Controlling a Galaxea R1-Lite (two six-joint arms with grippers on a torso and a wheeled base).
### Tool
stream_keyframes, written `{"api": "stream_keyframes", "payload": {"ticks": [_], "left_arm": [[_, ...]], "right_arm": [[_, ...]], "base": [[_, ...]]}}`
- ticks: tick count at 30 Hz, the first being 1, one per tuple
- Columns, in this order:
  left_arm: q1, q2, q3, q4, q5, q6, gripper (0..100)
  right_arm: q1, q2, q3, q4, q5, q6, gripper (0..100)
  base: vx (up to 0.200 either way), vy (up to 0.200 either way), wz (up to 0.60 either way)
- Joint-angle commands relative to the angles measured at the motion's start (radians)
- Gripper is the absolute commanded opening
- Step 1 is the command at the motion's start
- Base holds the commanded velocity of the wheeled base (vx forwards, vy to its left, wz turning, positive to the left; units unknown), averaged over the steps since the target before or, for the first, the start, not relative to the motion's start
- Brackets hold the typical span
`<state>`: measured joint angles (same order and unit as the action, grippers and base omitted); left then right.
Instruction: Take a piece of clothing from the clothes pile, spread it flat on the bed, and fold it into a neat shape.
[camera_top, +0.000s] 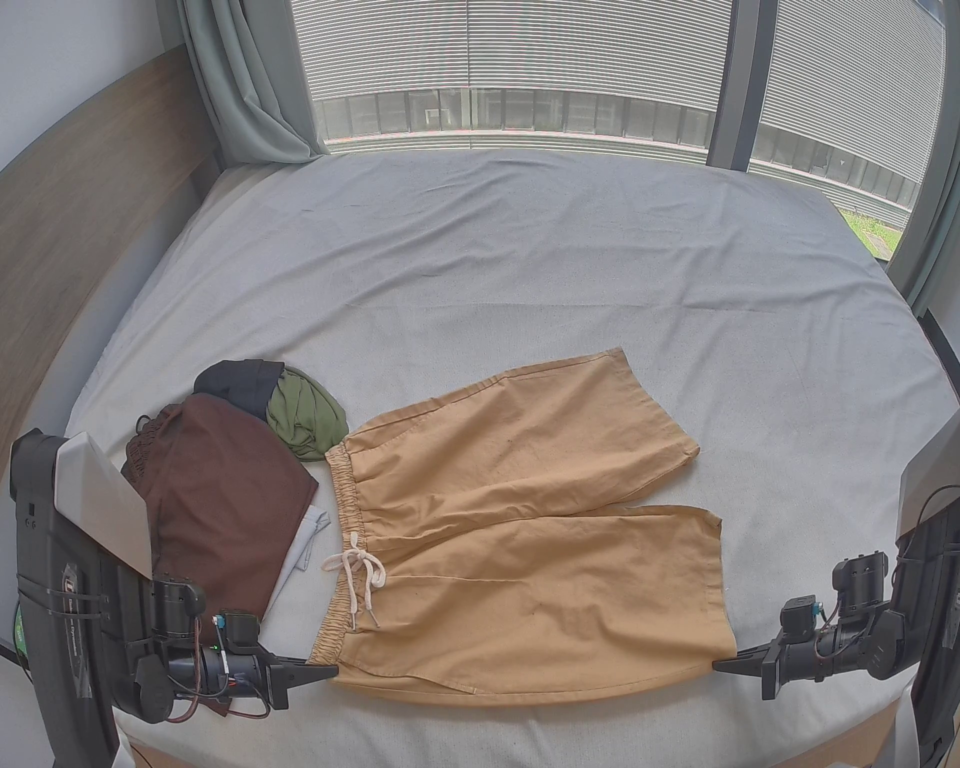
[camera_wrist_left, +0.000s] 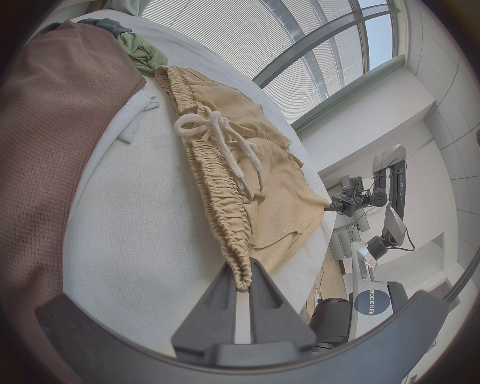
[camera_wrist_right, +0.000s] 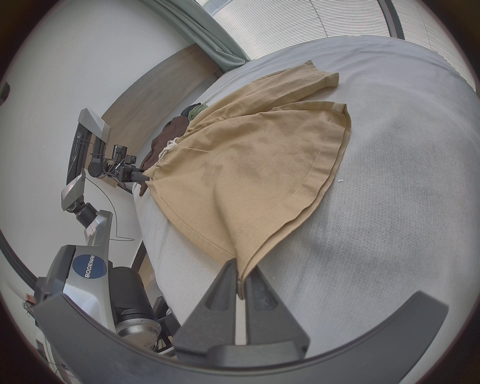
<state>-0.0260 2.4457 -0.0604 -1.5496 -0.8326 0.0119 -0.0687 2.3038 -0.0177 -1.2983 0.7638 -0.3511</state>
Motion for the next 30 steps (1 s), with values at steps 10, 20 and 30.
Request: {"api": "stream_keyframes", "payload": {"ticks": [10, 20, 30], "left_arm": [[-0.038, -0.070, -0.021, -0.001, -0.007, -0.043, 0], [-0.072, -0.166, -0.062, -0.001, -0.005, -0.187, 0], [-0.094, -0.211, -0.082, -0.001, 0.004, -0.260, 0]], "right_arm": [[0.010, -0.063, 0.016, -0.104, 0.012, 0.081, 0], [0.037, -0.070, 0.016, -0.243, 0.012, 0.205, 0], [0.075, -0.167, 0.007, -0.242, 0.012, 0.316, 0]], "base": [[0.000, 0.000, 0.00], [0.000, 0.000, 0.00], [0.000, 0.000, 0.00]]}}
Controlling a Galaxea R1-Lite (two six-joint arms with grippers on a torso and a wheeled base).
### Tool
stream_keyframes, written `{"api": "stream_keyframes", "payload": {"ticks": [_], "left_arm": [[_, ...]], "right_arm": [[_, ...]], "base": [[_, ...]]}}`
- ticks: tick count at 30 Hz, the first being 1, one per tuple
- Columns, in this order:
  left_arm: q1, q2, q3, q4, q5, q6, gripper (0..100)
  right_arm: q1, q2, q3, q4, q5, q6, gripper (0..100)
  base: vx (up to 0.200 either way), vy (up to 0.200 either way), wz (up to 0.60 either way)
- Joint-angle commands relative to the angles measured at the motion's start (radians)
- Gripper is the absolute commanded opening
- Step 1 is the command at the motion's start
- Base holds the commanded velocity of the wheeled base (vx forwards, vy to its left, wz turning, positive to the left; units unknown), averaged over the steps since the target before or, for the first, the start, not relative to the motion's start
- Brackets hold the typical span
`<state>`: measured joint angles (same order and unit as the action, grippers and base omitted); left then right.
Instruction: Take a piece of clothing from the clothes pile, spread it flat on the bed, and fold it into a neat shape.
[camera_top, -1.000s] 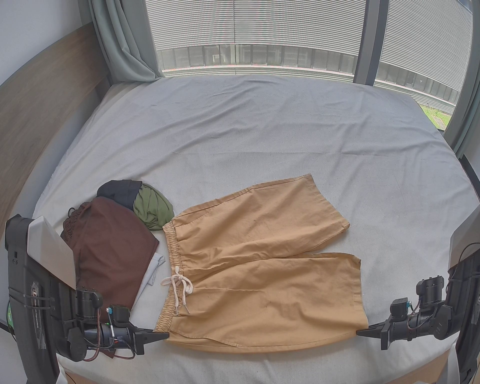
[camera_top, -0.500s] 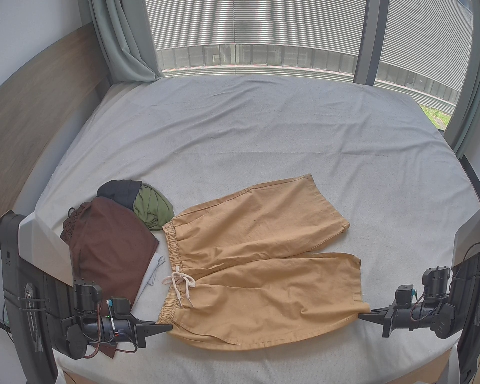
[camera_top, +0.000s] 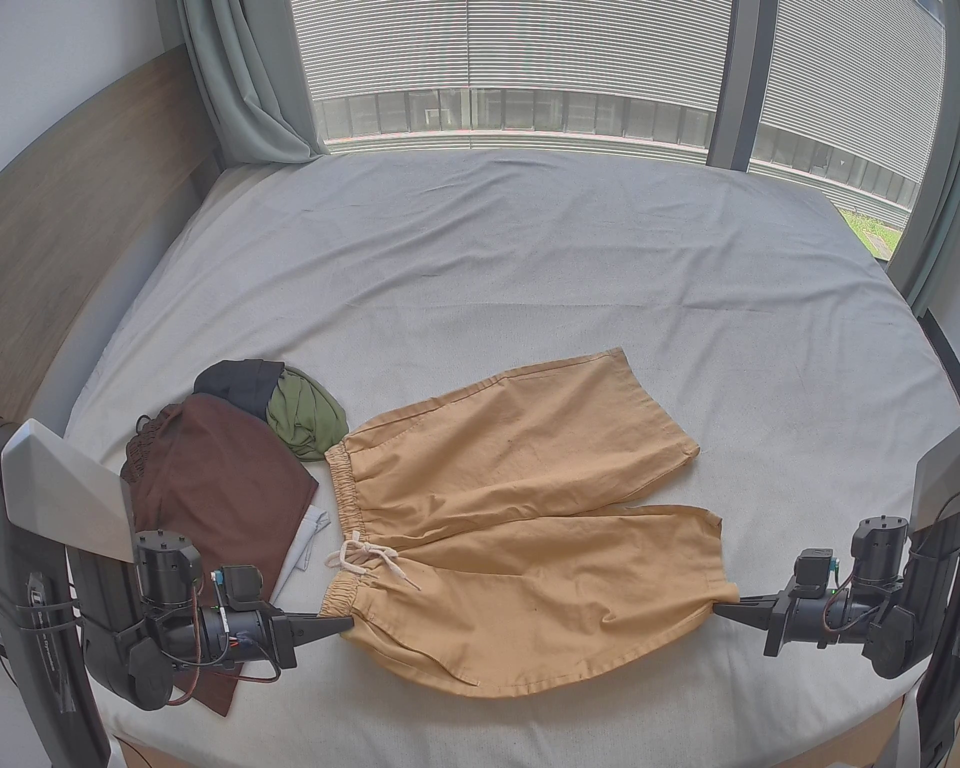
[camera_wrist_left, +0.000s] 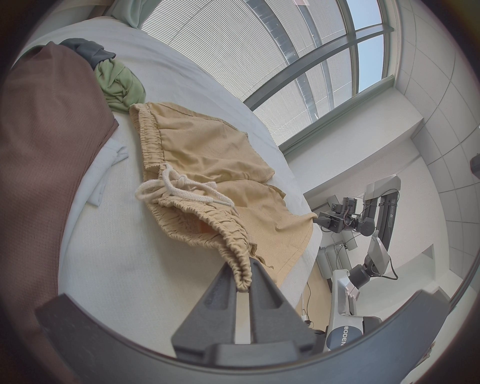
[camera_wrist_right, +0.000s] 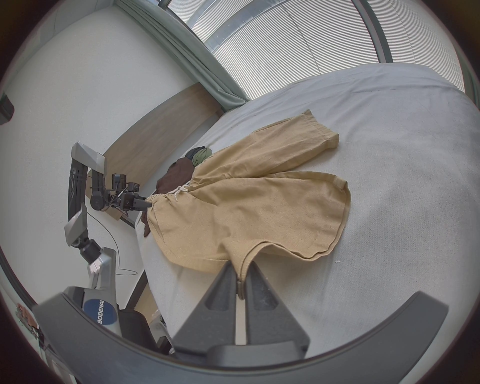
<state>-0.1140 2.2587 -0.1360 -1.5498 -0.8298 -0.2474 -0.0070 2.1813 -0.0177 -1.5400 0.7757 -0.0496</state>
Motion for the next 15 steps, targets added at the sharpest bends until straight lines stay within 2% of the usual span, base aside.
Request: {"api": "stream_keyframes", "payload": {"ticks": [1, 10, 15], "left_arm": [[-0.006, -0.027, -0.010, -0.001, 0.001, -0.001, 0], [-0.012, -0.090, -0.045, -0.001, 0.006, -0.052, 0], [-0.035, -0.133, -0.106, -0.001, 0.044, -0.135, 0]], "right_arm": [[0.013, -0.051, 0.004, 0.000, 0.000, 0.022, 0], [0.015, -0.120, -0.022, 0.000, -0.004, 0.093, 0], [0.039, -0.164, -0.031, 0.000, -0.015, 0.181, 0]], "base": [[0.000, 0.000, 0.00], [0.000, 0.000, 0.00], [0.000, 0.000, 0.00]]}}
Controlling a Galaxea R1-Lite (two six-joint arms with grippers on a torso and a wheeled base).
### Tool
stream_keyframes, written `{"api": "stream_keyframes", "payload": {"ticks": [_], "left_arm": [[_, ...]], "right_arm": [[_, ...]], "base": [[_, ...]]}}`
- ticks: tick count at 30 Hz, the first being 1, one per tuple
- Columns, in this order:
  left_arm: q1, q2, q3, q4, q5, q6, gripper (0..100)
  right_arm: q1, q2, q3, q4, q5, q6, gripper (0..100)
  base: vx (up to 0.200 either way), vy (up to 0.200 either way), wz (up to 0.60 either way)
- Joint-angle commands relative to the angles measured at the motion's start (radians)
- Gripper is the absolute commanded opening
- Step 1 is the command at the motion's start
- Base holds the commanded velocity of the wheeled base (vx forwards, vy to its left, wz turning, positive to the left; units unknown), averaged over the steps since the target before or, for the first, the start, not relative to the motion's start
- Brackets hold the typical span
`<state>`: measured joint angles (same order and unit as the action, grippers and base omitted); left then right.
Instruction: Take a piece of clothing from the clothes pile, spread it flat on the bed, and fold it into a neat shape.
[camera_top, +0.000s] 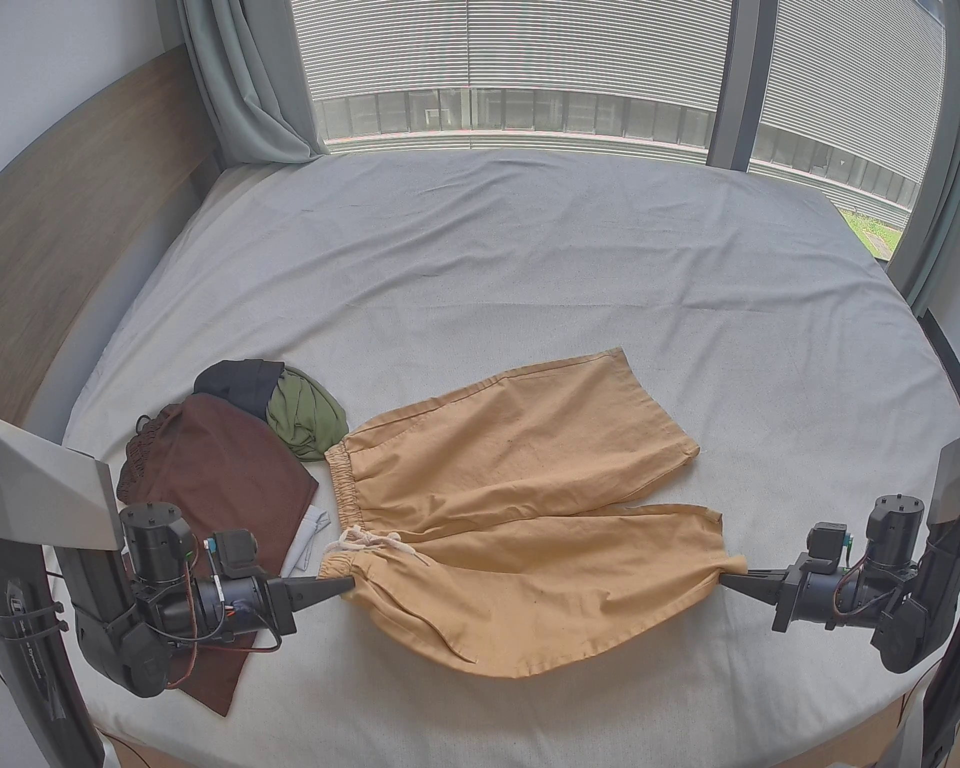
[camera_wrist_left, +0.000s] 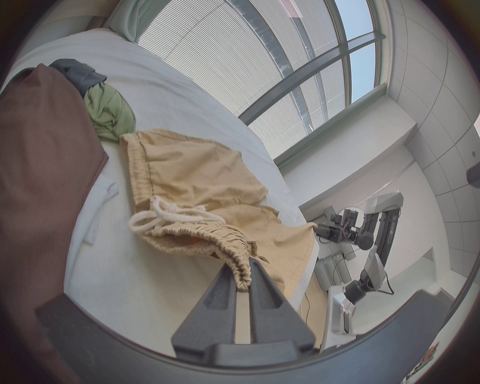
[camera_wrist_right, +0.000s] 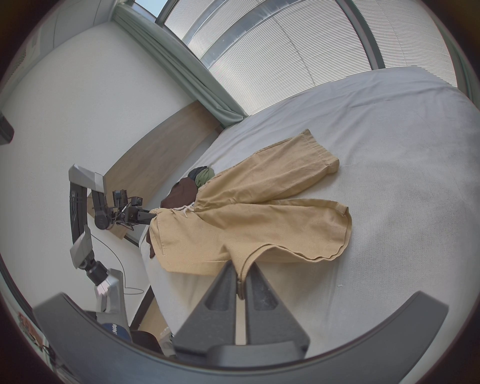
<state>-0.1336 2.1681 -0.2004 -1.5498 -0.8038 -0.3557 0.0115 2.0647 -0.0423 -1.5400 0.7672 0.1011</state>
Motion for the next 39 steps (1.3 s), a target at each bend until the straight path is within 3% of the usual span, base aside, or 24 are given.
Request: {"api": "stream_keyframes", "payload": {"ticks": [1, 13, 17, 26, 30, 39], "left_arm": [[-0.018, -0.042, -0.054, -0.001, 0.025, -0.037, 0], [-0.009, -0.039, -0.099, -0.001, 0.031, -0.071, 0], [0.000, -0.034, -0.113, 0.000, 0.032, -0.075, 0], [0.000, -0.044, -0.125, -0.001, 0.032, -0.112, 0], [-0.001, -0.045, -0.126, -0.001, 0.034, -0.129, 0], [-0.011, -0.045, -0.140, 0.000, 0.075, -0.132, 0]], "right_arm": [[0.028, -0.052, -0.008, 0.000, -0.014, 0.043, 0], [0.041, -0.058, -0.062, 0.000, -0.043, 0.098, 0], [0.053, -0.060, -0.090, 0.000, -0.101, 0.132, 0], [0.067, -0.083, -0.136, 0.000, -0.109, 0.170, 0], [0.084, -0.083, -0.177, 0.000, -0.154, 0.200, 0], [0.088, -0.081, -0.275, 0.001, -0.155, 0.220, 0]], "base": [[0.000, 0.000, 0.00], [0.000, 0.000, 0.00], [0.000, 0.000, 0.00], [0.000, 0.000, 0.00], [0.000, 0.000, 0.00], [0.000, 0.000, 0.00]]}}
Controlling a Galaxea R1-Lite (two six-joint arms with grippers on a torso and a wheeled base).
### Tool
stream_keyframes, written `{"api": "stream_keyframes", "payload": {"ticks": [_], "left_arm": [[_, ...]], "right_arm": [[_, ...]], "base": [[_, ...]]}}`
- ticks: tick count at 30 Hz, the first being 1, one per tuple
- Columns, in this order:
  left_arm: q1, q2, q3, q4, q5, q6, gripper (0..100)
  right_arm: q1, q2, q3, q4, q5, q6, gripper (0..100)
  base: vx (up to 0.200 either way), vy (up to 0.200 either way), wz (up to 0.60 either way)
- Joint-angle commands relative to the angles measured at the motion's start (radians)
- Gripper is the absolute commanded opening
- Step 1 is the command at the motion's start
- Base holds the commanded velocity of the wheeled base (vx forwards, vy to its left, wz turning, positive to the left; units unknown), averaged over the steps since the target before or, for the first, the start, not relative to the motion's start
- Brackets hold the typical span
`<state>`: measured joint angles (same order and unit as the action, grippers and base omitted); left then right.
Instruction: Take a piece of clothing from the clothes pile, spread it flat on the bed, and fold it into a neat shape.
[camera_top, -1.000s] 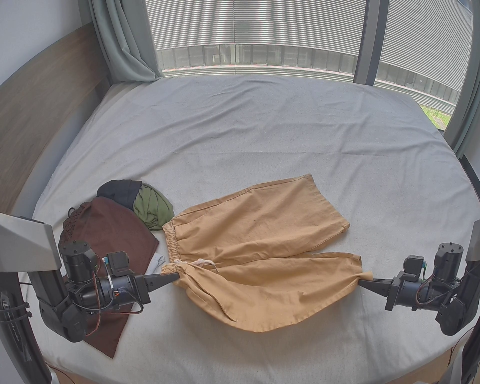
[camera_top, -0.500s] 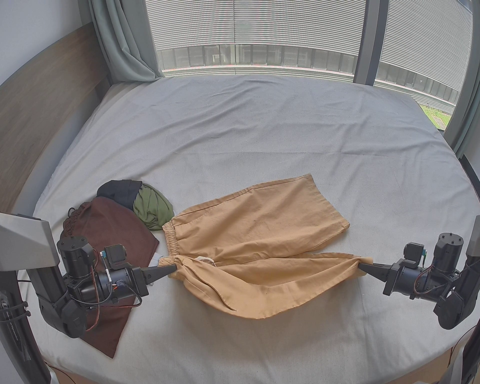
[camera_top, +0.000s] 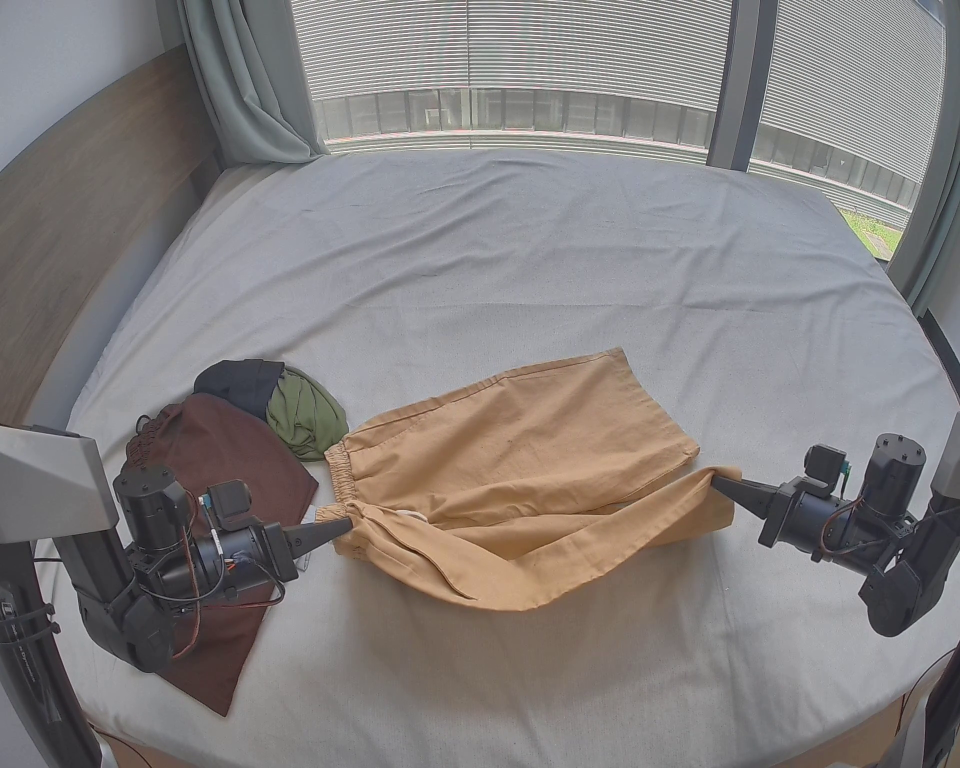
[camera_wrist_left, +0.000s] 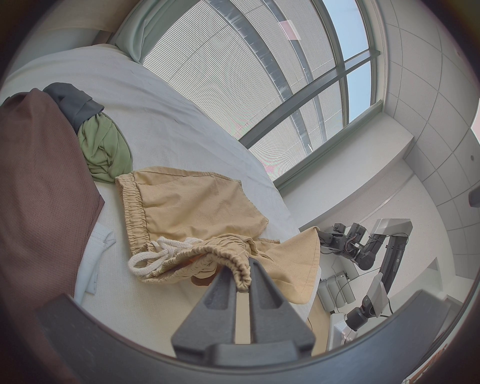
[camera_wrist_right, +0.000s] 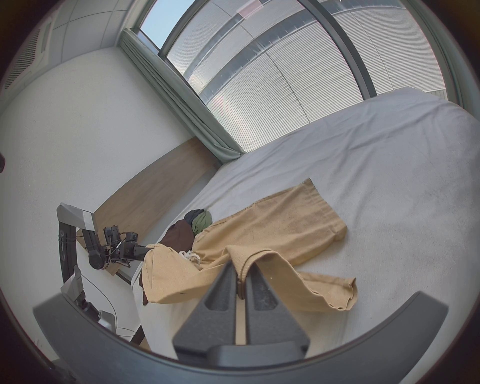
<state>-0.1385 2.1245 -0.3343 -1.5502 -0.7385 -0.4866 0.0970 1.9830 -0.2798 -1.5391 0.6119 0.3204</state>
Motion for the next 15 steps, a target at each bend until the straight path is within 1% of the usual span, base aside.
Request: {"api": "stream_keyframes", "payload": {"ticks": [1, 5, 7, 9, 15], "left_arm": [[-0.006, -0.001, -0.011, -0.001, 0.014, -0.001, 0], [-0.006, 0.000, -0.019, 0.001, 0.025, -0.004, 0], [-0.006, 0.005, -0.032, 0.001, 0.048, -0.036, 0], [-0.006, 0.006, -0.043, 0.001, 0.064, -0.049, 0], [-0.006, 0.009, -0.062, 0.001, 0.084, -0.055, 0]], "right_arm": [[0.003, 0.002, -0.045, 0.001, 0.000, 0.000, 0], [0.001, 0.004, -0.059, 0.001, 0.000, 0.000, 0], [-0.002, 0.007, -0.091, 0.001, 0.000, 0.020, 0], [-0.002, 0.007, -0.108, 0.001, 0.000, 0.032, 0], [-0.007, 0.025, -0.171, 0.011, 0.000, 0.037, 0]], "base": [[0.000, 0.000, 0.00], [0.000, 0.000, 0.00], [0.000, 0.000, 0.00], [0.000, 0.000, 0.00], [0.000, 0.000, 0.00]]}}
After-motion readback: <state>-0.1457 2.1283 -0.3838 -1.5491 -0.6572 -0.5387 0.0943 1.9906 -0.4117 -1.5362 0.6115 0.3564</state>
